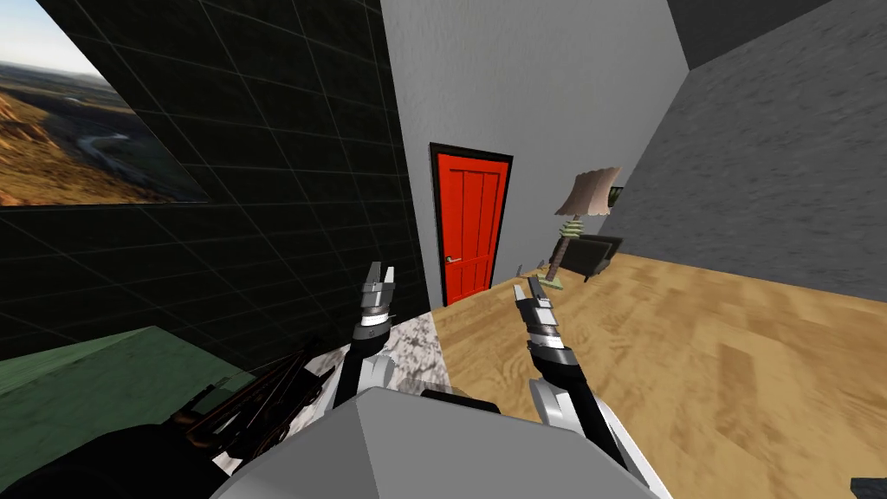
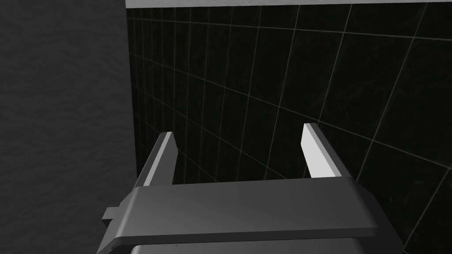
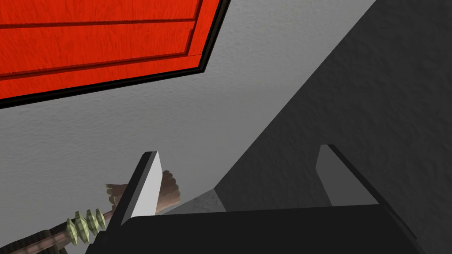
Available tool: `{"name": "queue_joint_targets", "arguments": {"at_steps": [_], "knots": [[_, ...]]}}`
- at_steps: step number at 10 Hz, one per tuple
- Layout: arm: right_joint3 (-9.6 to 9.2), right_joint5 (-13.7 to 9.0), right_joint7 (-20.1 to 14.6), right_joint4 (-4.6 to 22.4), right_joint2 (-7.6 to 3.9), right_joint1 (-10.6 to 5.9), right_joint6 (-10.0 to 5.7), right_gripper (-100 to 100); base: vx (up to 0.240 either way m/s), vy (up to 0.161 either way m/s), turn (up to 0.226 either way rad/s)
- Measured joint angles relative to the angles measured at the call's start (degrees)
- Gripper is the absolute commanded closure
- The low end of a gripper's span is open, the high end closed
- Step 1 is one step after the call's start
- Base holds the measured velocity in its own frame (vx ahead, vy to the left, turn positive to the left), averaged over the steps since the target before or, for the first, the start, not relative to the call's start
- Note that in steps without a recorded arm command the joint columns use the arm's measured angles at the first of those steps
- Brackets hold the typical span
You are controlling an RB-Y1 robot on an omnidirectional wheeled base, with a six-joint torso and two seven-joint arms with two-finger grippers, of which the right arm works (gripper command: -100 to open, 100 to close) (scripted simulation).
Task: Pull the door open
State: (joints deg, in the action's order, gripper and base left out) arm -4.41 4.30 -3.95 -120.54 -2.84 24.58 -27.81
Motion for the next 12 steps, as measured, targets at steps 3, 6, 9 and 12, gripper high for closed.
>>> {"name": "queue_joint_targets", "arguments": {"at_steps": [3,6,9,12], "knots": [[0.01,-0.4,-0.5,3.2,-0.91,-1.17,-0.62,-100,0.085,0.015,0.072],[-0.14,-0.8,-1.1,6.7,-1.79,-2.08,-1.54,-100,0.095,0.012,0.08],[-0.33,-1.2,-1.6,11.7,-2.56,-3.29,-3.49,-100,0.106,0.01,0.084],[-0.35,-1.8,-2.3,15.8,-3.71,-4.47,-4.58,-100,0.098,0.017,0.089]]}}
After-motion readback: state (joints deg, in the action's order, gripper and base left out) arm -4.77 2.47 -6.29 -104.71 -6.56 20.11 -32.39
